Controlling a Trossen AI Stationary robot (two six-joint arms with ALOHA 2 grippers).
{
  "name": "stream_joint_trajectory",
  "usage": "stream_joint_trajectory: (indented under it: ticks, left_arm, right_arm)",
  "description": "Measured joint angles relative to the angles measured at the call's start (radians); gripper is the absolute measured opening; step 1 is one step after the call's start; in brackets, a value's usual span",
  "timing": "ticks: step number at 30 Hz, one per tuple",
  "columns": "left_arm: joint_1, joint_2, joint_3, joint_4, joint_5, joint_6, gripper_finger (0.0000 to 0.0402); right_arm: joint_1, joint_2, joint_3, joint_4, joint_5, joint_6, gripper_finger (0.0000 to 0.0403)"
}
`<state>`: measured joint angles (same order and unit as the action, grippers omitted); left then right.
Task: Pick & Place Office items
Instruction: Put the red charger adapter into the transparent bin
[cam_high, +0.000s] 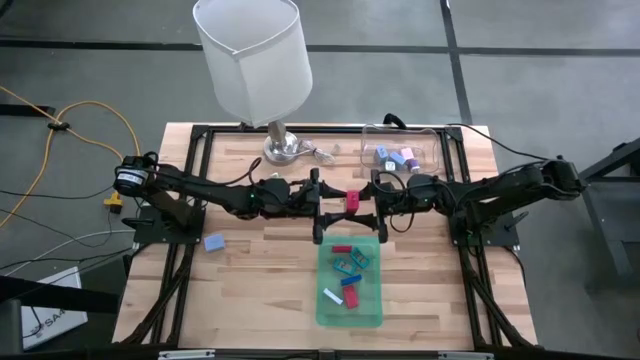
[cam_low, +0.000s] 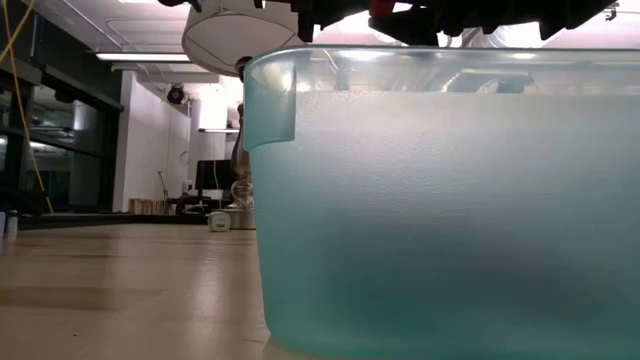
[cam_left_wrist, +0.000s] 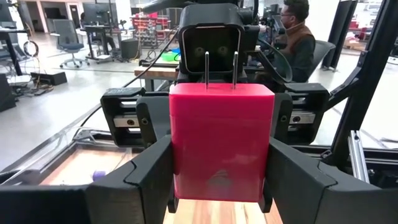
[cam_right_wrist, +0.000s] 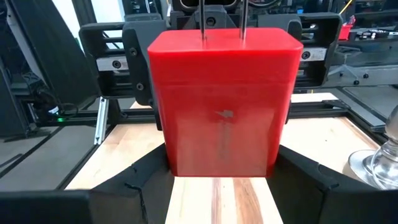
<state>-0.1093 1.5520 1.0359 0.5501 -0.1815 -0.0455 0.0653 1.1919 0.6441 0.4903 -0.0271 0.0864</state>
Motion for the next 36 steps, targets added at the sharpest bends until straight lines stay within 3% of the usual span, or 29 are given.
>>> stream_joint_trajectory:
  ticks: [23,36]
  left_arm:
    - [-0.005,-0.001,0.0,-0.034,-0.005,-0.036,0.0213]
    - [-0.004,0.002,-0.003,-0.046,0.043,-0.055,0.0213]
  right_arm:
    - [0.038,0.001,0.0,-0.006,0.049,0.018,0.022]
    - [0.039,0.006,0.0,-0.027,0.076,0.021,0.0225]
